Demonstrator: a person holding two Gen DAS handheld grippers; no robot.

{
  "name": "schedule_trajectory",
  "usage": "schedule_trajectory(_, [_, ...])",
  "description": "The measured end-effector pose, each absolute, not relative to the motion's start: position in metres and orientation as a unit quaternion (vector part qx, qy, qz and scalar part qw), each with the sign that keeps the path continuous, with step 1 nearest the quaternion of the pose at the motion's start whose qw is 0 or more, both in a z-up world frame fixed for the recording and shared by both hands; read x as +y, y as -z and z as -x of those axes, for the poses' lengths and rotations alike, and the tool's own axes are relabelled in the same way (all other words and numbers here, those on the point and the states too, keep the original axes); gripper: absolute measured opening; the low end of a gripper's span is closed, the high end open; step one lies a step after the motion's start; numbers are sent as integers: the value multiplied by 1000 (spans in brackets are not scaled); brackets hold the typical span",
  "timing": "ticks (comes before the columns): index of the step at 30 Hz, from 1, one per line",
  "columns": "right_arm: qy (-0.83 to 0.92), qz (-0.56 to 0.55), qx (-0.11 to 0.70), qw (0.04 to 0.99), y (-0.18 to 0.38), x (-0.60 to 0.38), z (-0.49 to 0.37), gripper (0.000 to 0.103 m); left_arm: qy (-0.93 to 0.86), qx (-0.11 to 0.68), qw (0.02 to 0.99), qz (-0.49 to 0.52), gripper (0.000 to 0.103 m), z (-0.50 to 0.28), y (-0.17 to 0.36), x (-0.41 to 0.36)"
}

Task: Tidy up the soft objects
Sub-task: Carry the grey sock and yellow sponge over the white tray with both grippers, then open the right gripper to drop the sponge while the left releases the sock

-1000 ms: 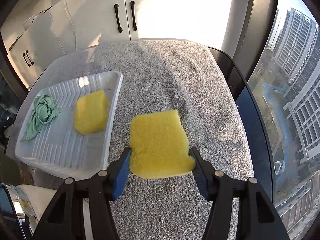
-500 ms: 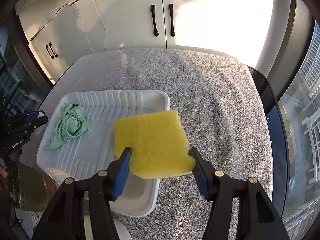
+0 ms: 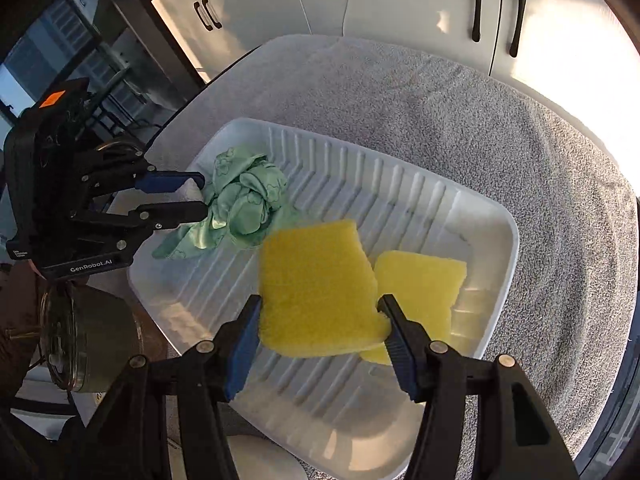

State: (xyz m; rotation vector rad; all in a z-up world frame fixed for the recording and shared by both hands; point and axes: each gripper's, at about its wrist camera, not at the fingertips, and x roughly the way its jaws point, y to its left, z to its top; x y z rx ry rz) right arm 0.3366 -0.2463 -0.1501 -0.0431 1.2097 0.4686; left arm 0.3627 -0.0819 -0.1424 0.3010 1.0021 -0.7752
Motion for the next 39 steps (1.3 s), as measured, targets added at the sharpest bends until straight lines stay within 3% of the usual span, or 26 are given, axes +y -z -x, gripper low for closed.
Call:
schedule_trajectory(9, [-236, 118, 577, 773, 162, -195, -336, 62, 356, 480, 790, -136, 28, -363, 152, -83])
schedule_trajectory(12, [-232, 152, 578, 768, 164, -185, -336, 63, 348, 486, 788, -144, 40, -362, 154, -85])
schedule_trajectory(16, [-225, 181, 585, 758, 171, -172, -332, 77, 353, 482, 792, -124, 45, -363, 149, -79])
schedule_trajectory(21, [-235, 202, 573, 759, 169, -166, -319, 77, 353, 474, 799, -110, 46, -363, 138, -72])
schedule_trajectory(39, [-129, 70, 539, 829, 135, -269, -314, 77, 269, 436, 856, -71, 46, -360, 114, -23])
